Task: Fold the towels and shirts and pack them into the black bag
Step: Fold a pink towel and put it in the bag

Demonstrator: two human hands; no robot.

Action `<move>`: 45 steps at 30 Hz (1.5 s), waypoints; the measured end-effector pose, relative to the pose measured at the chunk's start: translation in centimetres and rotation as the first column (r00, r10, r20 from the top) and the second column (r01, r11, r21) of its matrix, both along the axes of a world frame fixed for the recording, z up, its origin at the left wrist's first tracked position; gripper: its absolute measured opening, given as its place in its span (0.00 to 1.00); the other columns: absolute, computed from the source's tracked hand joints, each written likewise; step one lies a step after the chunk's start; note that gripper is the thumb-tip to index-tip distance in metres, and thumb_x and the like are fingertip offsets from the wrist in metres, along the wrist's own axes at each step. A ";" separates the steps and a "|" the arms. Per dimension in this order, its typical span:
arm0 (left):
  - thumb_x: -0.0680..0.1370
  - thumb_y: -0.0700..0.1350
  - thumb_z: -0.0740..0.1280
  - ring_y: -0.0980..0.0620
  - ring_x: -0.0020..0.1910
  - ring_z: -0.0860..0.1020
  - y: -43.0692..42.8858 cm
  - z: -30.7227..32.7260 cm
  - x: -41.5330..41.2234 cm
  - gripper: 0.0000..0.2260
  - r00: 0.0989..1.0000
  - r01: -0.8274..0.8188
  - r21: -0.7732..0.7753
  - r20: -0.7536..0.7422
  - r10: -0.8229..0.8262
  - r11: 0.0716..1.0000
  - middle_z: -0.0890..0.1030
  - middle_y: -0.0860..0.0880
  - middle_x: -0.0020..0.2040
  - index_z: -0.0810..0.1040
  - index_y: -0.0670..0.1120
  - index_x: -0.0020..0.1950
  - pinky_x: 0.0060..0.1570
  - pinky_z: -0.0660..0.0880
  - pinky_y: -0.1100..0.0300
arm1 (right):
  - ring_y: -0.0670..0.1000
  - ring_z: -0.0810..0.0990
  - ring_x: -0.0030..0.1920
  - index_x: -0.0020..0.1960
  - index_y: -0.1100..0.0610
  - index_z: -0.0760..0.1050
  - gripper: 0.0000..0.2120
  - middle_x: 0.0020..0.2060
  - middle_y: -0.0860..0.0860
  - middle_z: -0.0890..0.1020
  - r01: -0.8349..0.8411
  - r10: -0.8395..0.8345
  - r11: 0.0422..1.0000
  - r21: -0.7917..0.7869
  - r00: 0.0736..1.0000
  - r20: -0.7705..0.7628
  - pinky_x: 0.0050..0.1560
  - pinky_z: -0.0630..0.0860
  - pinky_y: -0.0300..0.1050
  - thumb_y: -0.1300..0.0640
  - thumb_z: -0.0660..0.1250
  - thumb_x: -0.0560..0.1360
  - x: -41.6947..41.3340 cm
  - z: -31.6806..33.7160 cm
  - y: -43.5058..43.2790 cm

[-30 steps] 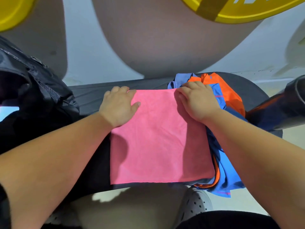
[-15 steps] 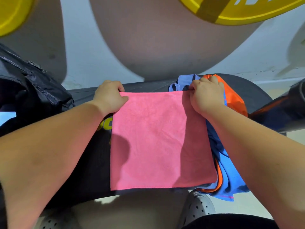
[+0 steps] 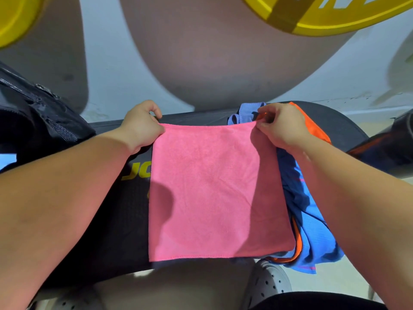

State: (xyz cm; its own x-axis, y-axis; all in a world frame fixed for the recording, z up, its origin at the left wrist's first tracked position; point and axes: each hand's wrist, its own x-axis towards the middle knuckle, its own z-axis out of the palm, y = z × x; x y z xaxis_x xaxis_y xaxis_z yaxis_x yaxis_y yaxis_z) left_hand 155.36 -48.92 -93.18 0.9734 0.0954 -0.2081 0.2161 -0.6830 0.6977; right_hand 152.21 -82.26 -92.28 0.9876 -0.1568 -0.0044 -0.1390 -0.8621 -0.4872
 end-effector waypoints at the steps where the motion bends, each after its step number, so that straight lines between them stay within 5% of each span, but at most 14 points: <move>1: 0.70 0.33 0.70 0.48 0.36 0.76 -0.1 0.1 0.0 0.13 1.000 0.012 -0.018 -0.012 -0.012 1.000 0.78 0.49 0.35 0.75 0.50 0.47 0.42 0.75 0.55 | 0.54 0.81 0.56 0.57 0.48 0.83 0.17 0.51 0.48 0.86 -0.012 0.012 1.000 0.008 1.000 -0.002 0.59 0.76 0.56 0.55 0.65 0.70 0.1 0.2 -0.1; 4: 0.71 0.33 0.68 0.48 0.42 0.79 -0.1 0.5 0.1 0.16 0.995 0.083 0.063 -0.055 -0.079 0.995 0.81 0.48 0.41 0.79 0.50 0.55 0.48 0.76 0.56 | 0.51 0.82 0.53 0.54 0.49 0.85 0.14 0.50 0.47 0.86 -0.070 0.071 0.997 0.017 0.996 -0.056 0.59 0.76 0.53 0.58 0.67 0.72 0.1 0.9 -0.6; 10: 0.73 0.36 0.67 0.43 0.46 0.80 -0.3 2.1 0.1 0.06 0.980 0.182 0.410 -0.008 -0.196 0.894 0.83 0.46 0.42 0.83 0.45 0.41 0.42 0.72 0.58 | 0.62 0.77 0.53 0.51 0.47 0.84 0.11 0.49 0.52 0.84 -0.176 0.176 0.933 -0.315 0.984 -0.027 0.51 0.71 0.50 0.55 0.64 0.75 0.3 1.9 -0.6; 14: 0.72 0.36 0.65 0.41 0.46 0.80 -0.1 3.2 0.2 0.07 0.975 0.072 0.388 0.168 -0.148 0.919 0.83 0.45 0.42 0.81 0.46 0.39 0.45 0.76 0.55 | 0.64 0.75 0.53 0.52 0.53 0.81 0.09 0.50 0.58 0.78 -0.067 0.095 0.965 -0.253 0.990 0.100 0.52 0.75 0.55 0.54 0.64 0.76 0.6 2.4 -0.3; 20: 0.71 0.38 0.67 0.42 0.44 0.79 0.4 6.0 -1.1 0.06 0.950 0.076 0.440 0.241 -0.199 0.895 0.82 0.46 0.40 0.81 0.48 0.39 0.42 0.72 0.57 | 0.64 0.79 0.51 0.51 0.57 0.80 0.09 0.49 0.58 0.84 -0.084 0.112 0.979 -0.183 0.983 0.145 0.49 0.76 0.54 0.57 0.64 0.75 -0.4 4.6 -0.1; 25: 0.71 0.39 0.67 0.38 0.43 0.77 0.4 8.8 -5.8 0.04 0.841 0.253 0.715 0.171 -0.513 0.652 0.78 0.43 0.42 0.79 0.47 0.41 0.39 0.70 0.54 | 0.56 0.82 0.43 0.43 0.54 0.80 0.01 0.38 0.53 0.83 -0.297 0.291 0.949 -0.109 0.954 -0.067 0.45 0.75 0.46 0.58 0.71 0.73 -4.0 8.8 -1.6; 29: 0.71 0.41 0.68 0.42 0.41 0.76 1.4 9.5 -10.4 0.05 0.775 0.404 0.691 0.088 -0.625 0.599 0.77 0.48 0.40 0.74 0.50 0.37 0.38 0.73 0.53 | 0.41 0.78 0.34 0.38 0.47 0.79 0.08 0.32 0.39 0.78 -0.392 0.351 0.914 -0.105 0.893 -0.280 0.32 0.67 0.27 0.55 0.77 0.70 -8.2 11.1 -2.1; 33: 0.71 0.43 0.66 0.42 0.40 0.78 2.6 8.0 -14.6 0.06 0.719 0.510 0.677 0.003 -0.695 0.530 0.76 0.49 0.39 0.71 0.50 0.36 0.39 0.77 0.51 | 0.48 0.77 0.39 0.44 0.52 0.83 0.04 0.35 0.43 0.80 -0.514 0.405 0.831 -0.213 0.821 -0.401 0.39 0.69 0.40 0.58 0.73 0.70 -12.6 9.5 -0.9; 36: 0.69 0.41 0.67 0.41 0.41 0.78 2.8 5.9 -17.1 0.09 0.731 0.537 0.623 -0.007 -0.683 0.568 0.76 0.50 0.38 0.68 0.52 0.34 0.38 0.75 0.52 | 0.52 0.79 0.41 0.44 0.53 0.81 0.05 0.41 0.49 0.84 -0.538 0.402 0.807 -0.244 0.803 -0.441 0.42 0.74 0.45 0.59 0.71 0.68 -14.8 8.2 0.1; 45: 0.72 0.41 0.68 0.44 0.42 0.75 3.1 2.8 -20.8 0.06 0.750 0.537 0.616 -0.035 -0.660 0.577 0.75 0.50 0.40 0.74 0.49 0.37 0.39 0.75 0.51 | 0.55 0.80 0.47 0.51 0.51 0.80 0.12 0.44 0.50 0.82 -0.511 0.287 0.804 -0.304 0.782 -0.554 0.47 0.78 0.49 0.58 0.69 0.68 -16.8 5.8 0.9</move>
